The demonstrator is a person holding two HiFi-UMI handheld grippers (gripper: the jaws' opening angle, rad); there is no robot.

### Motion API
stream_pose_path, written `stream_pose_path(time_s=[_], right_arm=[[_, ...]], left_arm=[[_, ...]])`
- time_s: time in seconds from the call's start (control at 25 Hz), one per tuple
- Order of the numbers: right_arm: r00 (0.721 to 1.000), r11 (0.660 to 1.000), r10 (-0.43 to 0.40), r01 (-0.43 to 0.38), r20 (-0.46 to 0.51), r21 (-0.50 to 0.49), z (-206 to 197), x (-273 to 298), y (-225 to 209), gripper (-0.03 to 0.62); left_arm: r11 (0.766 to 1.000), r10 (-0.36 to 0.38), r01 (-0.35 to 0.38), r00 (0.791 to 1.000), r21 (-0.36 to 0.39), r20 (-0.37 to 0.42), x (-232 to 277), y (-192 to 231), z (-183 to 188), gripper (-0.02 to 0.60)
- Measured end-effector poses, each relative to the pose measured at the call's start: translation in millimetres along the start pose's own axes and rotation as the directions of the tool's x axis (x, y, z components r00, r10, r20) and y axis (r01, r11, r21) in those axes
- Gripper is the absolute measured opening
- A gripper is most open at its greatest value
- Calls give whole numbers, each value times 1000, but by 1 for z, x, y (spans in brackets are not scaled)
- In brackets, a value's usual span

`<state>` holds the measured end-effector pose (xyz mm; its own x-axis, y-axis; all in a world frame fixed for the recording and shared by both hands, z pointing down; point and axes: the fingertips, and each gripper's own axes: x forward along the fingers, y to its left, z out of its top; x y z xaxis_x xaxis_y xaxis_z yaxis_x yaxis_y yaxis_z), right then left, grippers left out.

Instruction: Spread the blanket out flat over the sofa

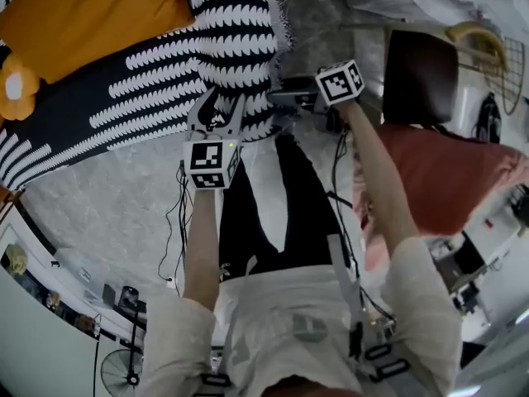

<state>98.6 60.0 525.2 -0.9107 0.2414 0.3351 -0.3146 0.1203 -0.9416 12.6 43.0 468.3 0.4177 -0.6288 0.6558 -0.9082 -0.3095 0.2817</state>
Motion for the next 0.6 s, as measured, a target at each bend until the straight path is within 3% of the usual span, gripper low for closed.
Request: stream_pose_path(time_s=[0.08,0.16,0.28,0.4,0.44,0.48,0.52,0.6], right_arm=[[990,991,136,-136,-26,13,2,8,20,298],[974,976,219,-218,-50,13,4,16,36,298],[973,974,225,-223,-50,43,3,18,35,296],[964,961,263,-264,25,87,5,2,32,279],[958,955,279,-284,66,85,9,-4,34,198],[951,951,293,-301,103,76,13,-9,38,78],[943,946,307,-317,127,68,17,-12,42,35],[933,936,333,-344,137,73,18,-14,52,20]], left_arm=[[1000,12,-12,1000,-16,7,2,3,4,195],[999,28,-28,999,-37,15,3,5,7,195],[998,36,-36,999,-47,15,9,3,9,195],[998,32,-31,999,-58,14,11,-2,5,195],[998,31,-31,999,-60,13,11,-2,4,195],[998,32,-31,999,-61,13,10,-2,4,195],[998,32,-32,999,-60,13,10,-1,5,195],[998,35,-34,999,-55,12,9,1,8,195]])
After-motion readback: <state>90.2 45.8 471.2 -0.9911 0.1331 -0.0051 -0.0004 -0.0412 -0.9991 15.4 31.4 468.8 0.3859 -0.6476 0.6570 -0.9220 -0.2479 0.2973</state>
